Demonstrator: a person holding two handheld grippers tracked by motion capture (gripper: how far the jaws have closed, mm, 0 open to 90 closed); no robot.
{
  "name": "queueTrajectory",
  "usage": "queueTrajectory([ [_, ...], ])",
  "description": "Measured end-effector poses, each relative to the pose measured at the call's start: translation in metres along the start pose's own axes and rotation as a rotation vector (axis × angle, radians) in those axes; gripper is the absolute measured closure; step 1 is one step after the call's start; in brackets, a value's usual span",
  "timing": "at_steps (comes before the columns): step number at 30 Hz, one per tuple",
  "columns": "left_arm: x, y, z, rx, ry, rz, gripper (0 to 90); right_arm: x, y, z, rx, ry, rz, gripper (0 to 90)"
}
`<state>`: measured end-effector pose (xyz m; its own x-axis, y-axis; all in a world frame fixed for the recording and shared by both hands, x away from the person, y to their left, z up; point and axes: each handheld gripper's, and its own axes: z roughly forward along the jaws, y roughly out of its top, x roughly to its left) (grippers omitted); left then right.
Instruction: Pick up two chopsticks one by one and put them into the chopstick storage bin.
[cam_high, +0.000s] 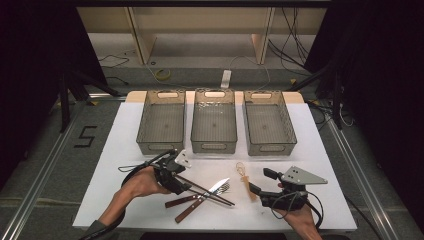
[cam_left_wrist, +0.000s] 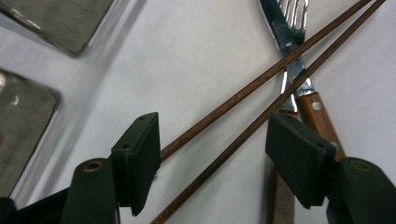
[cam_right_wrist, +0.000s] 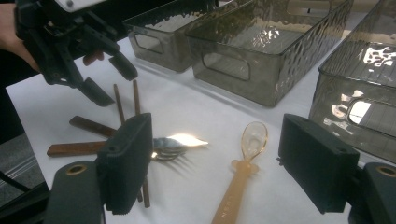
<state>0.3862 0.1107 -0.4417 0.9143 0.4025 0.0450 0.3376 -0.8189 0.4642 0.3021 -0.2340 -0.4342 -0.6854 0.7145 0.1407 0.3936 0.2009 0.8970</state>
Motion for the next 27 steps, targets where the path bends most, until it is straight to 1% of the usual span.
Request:
queueTrajectory([
  [4,0.004,0.007,0.006,0.026,-0.005,0.042,39.3,-0.001,0.000,0.000,0.002,0.003,0.003,27.2],
  [7,0.006,0.010,0.013,0.045,-0.025,0.053,41.7,0.000,0.000,0.000,0.006,0.007,-0.001,27.4],
  [8,0.007,0.011,0.015,0.064,-0.024,0.065,42.6,0.000,0.000,0.001,0.008,0.008,-0.003,27.4],
  [9,0.007,0.012,0.017,0.079,-0.023,0.068,42.6,0.000,0.000,0.001,0.008,0.008,-0.003,27.4],
  [10,0.007,0.013,0.018,0.081,-0.027,0.071,44.3,0.000,0.000,0.001,0.011,0.011,-0.002,27.4],
  [11,0.008,0.014,0.019,0.087,-0.034,0.084,45.0,0.000,0.000,0.001,0.013,0.012,-0.002,27.4],
  [14,0.008,0.017,0.020,0.086,-0.044,0.100,46.7,0.000,0.000,0.002,0.013,0.015,-0.001,27.4],
  [15,0.008,0.018,0.020,0.094,-0.051,0.117,47.4,0.000,0.000,0.002,0.013,0.017,-0.001,27.4],
  [18,0.006,0.022,0.023,0.113,-0.063,0.144,49.1,-0.001,0.000,0.002,0.015,0.018,-0.001,27.5],
  [19,0.006,0.023,0.025,0.121,-0.080,0.152,49.8,-0.001,0.000,0.002,0.016,0.017,-0.001,27.5],
  [20,0.006,0.023,0.025,0.121,-0.080,0.152,50.6,-0.001,0.000,0.002,0.018,0.017,-0.003,27.5],
  [22,0.005,0.024,0.028,0.141,-0.083,0.169,52.2,-0.001,0.000,0.002,0.018,0.018,-0.001,27.5],
  [27,0.007,0.026,0.033,0.161,-0.101,0.169,55.7,-0.001,-0.001,0.002,0.024,0.018,-0.005,27.6],
])
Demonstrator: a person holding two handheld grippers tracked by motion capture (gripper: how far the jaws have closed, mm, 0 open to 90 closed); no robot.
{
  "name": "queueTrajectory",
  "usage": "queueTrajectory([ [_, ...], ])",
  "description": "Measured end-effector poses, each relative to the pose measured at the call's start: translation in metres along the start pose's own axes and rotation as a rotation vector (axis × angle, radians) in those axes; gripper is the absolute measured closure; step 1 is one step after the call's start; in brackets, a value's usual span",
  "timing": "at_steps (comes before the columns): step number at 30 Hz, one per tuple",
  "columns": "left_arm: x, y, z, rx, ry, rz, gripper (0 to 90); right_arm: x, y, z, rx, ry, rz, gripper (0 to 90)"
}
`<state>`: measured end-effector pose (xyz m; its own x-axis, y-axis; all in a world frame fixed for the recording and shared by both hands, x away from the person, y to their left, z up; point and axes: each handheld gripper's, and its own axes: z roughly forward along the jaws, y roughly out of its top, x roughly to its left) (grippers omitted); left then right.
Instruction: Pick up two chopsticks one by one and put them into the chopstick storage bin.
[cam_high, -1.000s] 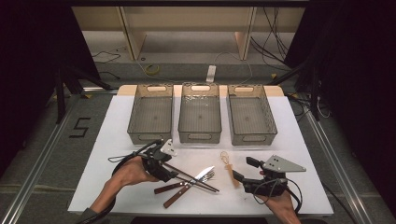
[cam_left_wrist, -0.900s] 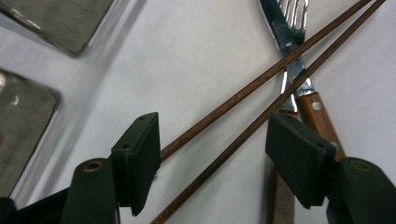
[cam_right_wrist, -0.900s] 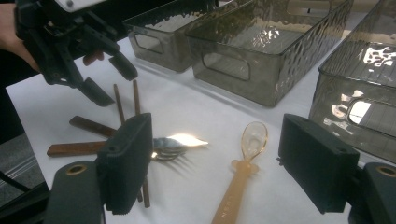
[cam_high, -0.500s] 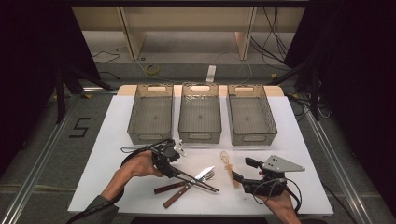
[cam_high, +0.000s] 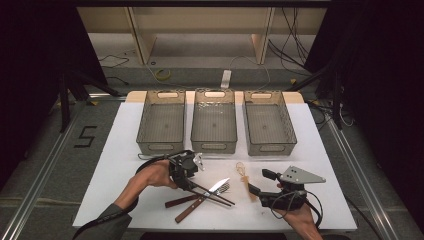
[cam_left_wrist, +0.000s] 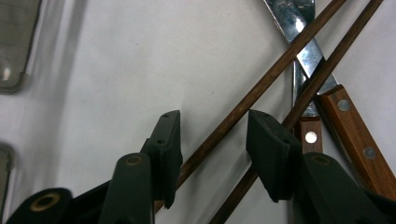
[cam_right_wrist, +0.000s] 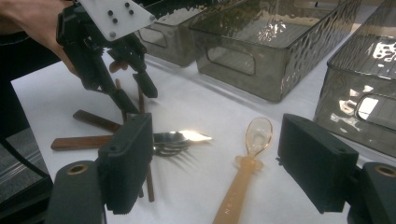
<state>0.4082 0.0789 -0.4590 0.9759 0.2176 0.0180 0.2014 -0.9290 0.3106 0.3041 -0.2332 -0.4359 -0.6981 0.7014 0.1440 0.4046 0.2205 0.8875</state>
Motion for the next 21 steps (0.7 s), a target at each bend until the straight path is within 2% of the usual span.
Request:
queueTrajectory([
  [6,0.0007,0.0019,0.0029,0.011,-0.017,0.018,61.8,-0.0008,0.0001,-0.0001,0.001,0.000,0.005,27.9],
  [21,-0.0041,0.0011,0.0028,-0.002,-0.028,0.132,75.3,-0.0006,-0.0001,0.0025,0.020,0.003,-0.002,28.0],
])
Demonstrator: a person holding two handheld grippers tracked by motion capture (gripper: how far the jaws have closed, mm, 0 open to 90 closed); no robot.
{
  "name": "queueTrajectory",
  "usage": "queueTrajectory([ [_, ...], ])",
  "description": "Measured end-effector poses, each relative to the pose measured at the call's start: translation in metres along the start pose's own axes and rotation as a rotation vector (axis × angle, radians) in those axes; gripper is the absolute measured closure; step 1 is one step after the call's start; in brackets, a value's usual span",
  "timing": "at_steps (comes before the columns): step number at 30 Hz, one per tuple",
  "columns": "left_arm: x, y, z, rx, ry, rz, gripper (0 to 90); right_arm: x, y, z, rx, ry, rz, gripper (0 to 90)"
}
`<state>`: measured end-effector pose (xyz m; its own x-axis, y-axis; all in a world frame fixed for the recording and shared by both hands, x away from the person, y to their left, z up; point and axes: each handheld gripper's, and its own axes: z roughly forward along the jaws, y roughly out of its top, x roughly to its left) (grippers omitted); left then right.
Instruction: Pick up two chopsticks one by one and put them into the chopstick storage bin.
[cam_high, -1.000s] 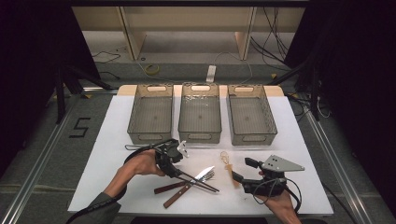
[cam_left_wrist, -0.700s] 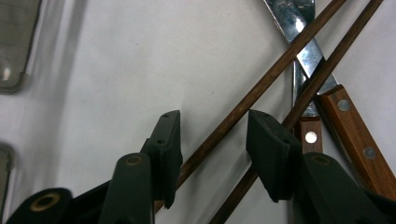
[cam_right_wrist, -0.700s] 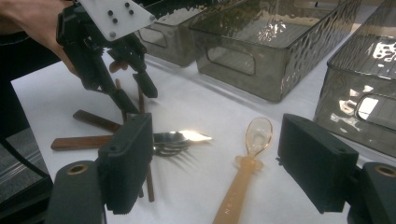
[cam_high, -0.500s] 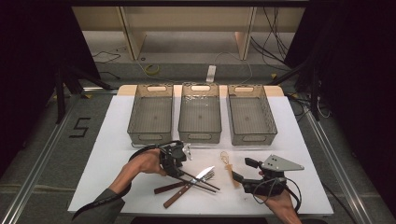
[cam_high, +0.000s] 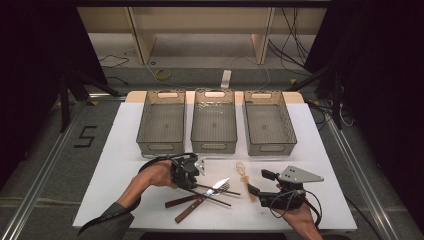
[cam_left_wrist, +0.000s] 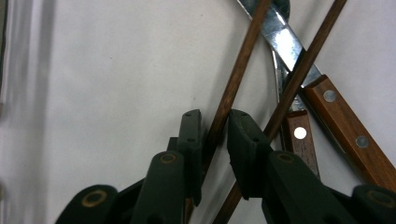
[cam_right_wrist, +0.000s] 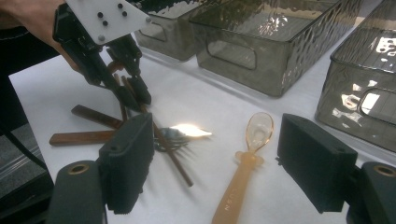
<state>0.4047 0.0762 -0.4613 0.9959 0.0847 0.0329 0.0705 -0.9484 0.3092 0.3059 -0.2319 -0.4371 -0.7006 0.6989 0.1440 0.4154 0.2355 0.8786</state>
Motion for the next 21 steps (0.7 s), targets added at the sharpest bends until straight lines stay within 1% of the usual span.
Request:
queueTrajectory([
  [4,-0.0007,0.0000,-0.0002,0.001,0.000,0.022,76.9,0.0002,-0.0001,0.0003,0.001,0.002,0.001,28.2],
  [7,-0.0020,-0.0001,0.0001,-0.006,0.003,0.032,78.1,0.0007,0.0000,0.0009,0.006,0.005,-0.003,28.2],
  [8,-0.0019,0.0000,-0.0003,-0.001,0.004,0.044,78.4,0.0009,0.0000,0.0010,0.006,0.006,-0.002,28.2],
  [14,-0.0021,-0.0015,-0.0003,-0.022,0.014,0.055,79.6,0.0013,-0.0001,0.0013,0.009,0.011,-0.002,28.6],
  [15,-0.0020,-0.0016,-0.0007,-0.018,0.013,0.066,79.8,0.0014,-0.0001,0.0014,0.010,0.012,-0.002,28.7],
  [17,-0.0029,-0.0015,-0.0008,-0.023,0.015,0.069,80.8,0.0015,0.0001,0.0017,0.012,0.015,-0.003,28.7],
  [18,-0.0031,-0.0013,-0.0010,-0.026,0.019,0.077,81.3,0.0014,0.0001,0.0017,0.012,0.015,-0.002,28.7],
  [21,-0.0032,-0.0010,-0.0021,-0.039,0.031,0.077,83.0,0.0015,0.0001,0.0018,0.011,0.014,-0.002,28.7],
])
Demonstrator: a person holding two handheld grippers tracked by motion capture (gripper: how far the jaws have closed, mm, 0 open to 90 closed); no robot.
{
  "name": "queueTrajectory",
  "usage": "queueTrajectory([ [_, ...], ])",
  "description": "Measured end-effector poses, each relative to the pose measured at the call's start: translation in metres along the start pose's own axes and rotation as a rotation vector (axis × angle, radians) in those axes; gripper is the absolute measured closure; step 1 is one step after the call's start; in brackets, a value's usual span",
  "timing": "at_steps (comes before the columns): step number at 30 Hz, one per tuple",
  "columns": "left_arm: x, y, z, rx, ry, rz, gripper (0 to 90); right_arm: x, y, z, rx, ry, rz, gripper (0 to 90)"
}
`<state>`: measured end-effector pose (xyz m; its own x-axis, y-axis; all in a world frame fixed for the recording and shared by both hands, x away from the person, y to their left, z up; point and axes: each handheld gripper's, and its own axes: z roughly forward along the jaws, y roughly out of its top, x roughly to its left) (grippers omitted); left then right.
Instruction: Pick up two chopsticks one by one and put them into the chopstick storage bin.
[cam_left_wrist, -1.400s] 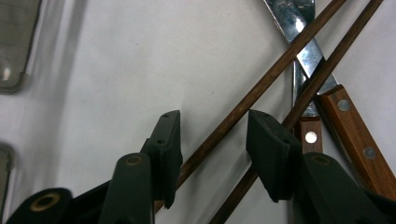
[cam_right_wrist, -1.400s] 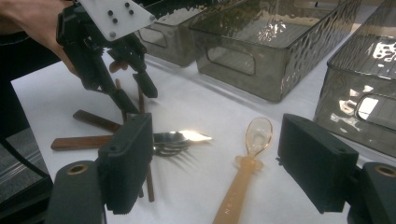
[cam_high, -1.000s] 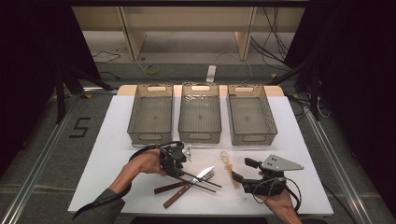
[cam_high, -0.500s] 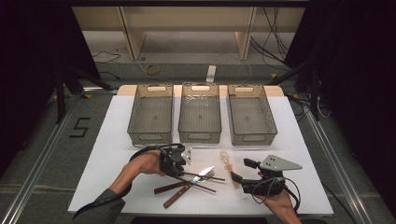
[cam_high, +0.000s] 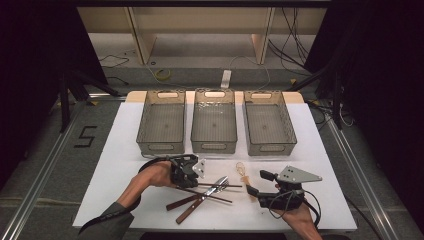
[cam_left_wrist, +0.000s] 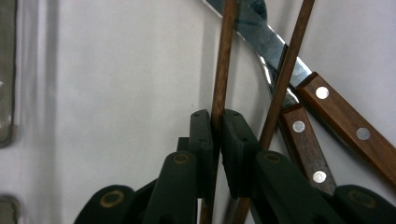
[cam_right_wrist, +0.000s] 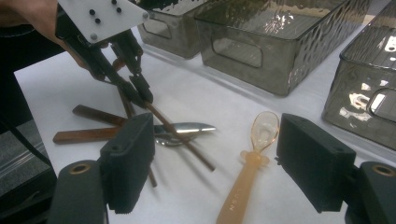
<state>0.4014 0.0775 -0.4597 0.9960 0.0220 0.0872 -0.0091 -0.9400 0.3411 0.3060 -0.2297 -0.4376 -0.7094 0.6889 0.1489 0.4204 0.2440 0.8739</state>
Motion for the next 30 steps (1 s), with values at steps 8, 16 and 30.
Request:
queueTrajectory([
  [8,0.002,-0.001,-0.002,-0.007,0.042,0.004,83.9,0.000,0.000,0.000,0.000,0.001,0.000,28.8],
  [16,0.004,0.001,-0.012,-0.054,0.127,-0.004,84.0,0.000,0.000,0.000,-0.001,0.000,-0.001,28.8],
  [30,0.016,-0.003,-0.053,-0.210,0.265,-0.253,83.9,-0.001,0.000,-0.002,-0.011,0.002,0.000,28.8],
])
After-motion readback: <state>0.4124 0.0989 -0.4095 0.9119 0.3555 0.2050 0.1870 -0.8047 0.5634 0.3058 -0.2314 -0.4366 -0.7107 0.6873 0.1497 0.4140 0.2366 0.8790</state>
